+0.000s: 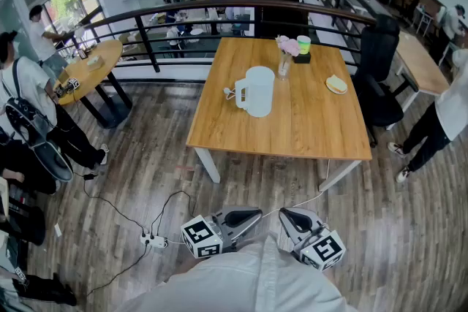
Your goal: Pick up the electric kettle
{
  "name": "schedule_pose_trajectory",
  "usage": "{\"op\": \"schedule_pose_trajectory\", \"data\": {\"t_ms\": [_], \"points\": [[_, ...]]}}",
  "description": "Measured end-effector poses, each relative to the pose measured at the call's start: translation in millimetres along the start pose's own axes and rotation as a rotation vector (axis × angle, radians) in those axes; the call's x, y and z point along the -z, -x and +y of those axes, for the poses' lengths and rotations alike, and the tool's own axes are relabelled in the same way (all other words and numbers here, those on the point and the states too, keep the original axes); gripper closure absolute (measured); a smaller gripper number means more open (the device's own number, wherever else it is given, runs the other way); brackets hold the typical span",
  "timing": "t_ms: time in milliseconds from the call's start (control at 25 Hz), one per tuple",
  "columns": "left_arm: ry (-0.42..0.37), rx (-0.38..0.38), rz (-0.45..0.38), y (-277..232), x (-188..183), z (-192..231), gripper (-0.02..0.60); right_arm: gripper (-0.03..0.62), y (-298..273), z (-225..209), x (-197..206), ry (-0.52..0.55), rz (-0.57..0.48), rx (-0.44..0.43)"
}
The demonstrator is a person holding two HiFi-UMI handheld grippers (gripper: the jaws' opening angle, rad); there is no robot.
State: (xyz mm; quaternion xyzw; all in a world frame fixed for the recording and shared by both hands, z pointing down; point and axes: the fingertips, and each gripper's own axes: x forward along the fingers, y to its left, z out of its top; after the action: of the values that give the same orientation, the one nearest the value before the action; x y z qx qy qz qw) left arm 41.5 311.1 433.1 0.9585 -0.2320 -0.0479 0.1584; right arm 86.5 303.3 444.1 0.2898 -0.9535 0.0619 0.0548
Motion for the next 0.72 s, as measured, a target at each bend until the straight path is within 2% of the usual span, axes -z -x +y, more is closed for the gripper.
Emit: {"op": "schedule_pose_trajectory", "data": {"t_ms": [480,720], "points": [[0.002,-0.007,-0.006,-2,1,3,0.575,0.579,0,-6,0,-0.001,-0.011,-0.003],[0.007,-0.013,0.001,-9,0,1,0.575,0.577,6,-8,-12,-0.038,-0.079,-0.033]]}}
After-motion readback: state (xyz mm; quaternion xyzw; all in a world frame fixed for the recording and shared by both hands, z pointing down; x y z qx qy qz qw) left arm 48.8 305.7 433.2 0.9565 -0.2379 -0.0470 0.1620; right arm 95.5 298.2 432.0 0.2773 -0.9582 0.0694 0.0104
